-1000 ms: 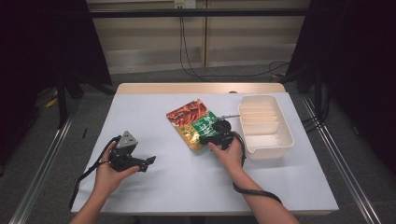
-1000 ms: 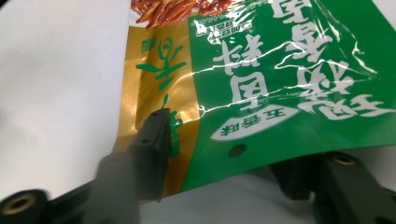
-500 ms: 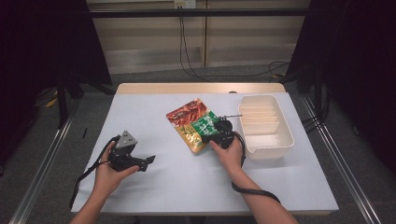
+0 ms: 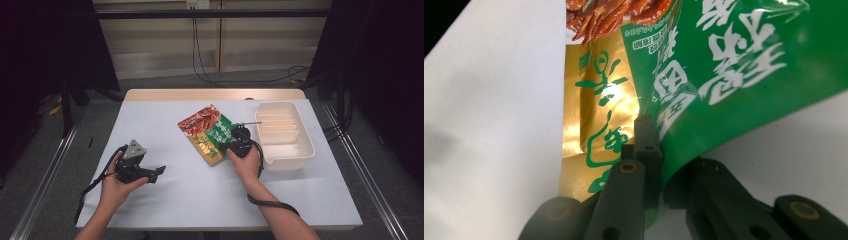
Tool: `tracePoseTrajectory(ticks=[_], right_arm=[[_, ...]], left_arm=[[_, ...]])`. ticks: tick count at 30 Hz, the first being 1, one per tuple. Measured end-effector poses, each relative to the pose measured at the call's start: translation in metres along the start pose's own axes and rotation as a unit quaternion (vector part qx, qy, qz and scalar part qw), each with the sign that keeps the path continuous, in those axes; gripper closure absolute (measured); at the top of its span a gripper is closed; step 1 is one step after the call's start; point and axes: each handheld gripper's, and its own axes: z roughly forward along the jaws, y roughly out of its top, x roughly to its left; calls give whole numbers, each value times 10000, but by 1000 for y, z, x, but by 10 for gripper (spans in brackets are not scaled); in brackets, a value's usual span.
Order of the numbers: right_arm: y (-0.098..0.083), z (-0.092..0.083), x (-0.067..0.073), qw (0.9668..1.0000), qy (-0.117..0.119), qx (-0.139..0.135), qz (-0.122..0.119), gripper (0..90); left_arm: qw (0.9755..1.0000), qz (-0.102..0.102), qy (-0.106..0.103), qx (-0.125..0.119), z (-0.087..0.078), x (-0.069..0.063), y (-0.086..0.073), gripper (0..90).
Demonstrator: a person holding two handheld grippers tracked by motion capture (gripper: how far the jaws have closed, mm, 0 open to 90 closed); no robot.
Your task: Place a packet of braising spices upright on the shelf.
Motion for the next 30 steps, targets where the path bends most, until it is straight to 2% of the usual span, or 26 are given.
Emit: tracePoseTrajectory(ticks=[3, 5, 13, 16, 17, 19, 21, 22, 23, 25, 30], right_arm=[[6, -4, 3, 9999, -61, 106, -110, 900], [10, -6, 5, 9997, -84, 168, -154, 900], [24, -17, 12, 9982, -111, 490, -337, 900], [31, -23, 16, 9969, -124, 662, -404, 900], [33, -26, 17, 9963, -112, 732, -434, 900], [41, -32, 19, 9949, -70, 888, -471, 900], [43, -34, 19, 9945, -69, 923, -486, 900], [46, -36, 18, 9933, -45, 1002, -574, 900], [48, -38, 19, 9926, -39, 1095, -516, 900], [56, -45, 19, 9901, 0, 1280, -569, 900], [69, -58, 17, 9876, 35, 1436, -642, 900]], left_arm=[[10000, -10, -13, -18, 0, 0, 0, 74], [9999, -86, -25, -70, 0, -1, 0, 75], [10000, -63, 3, -62, -2, 0, 0, 77], [9999, -99, -8, -78, -2, 0, 0, 77], [10000, -57, 11, -81, -3, 0, 1, 78], [9998, -137, -7, -113, -4, 0, 1, 79], [9999, -116, -2, -101, -4, 1, 1, 79], [9999, -83, 7, -100, -4, 1, 1, 79], [9999, -75, 5, -100, -4, 1, 1, 80], [9999, -64, 22, -105, -4, 1, 1, 81], [9998, -140, 15, -108, -3, 0, 0, 82]])
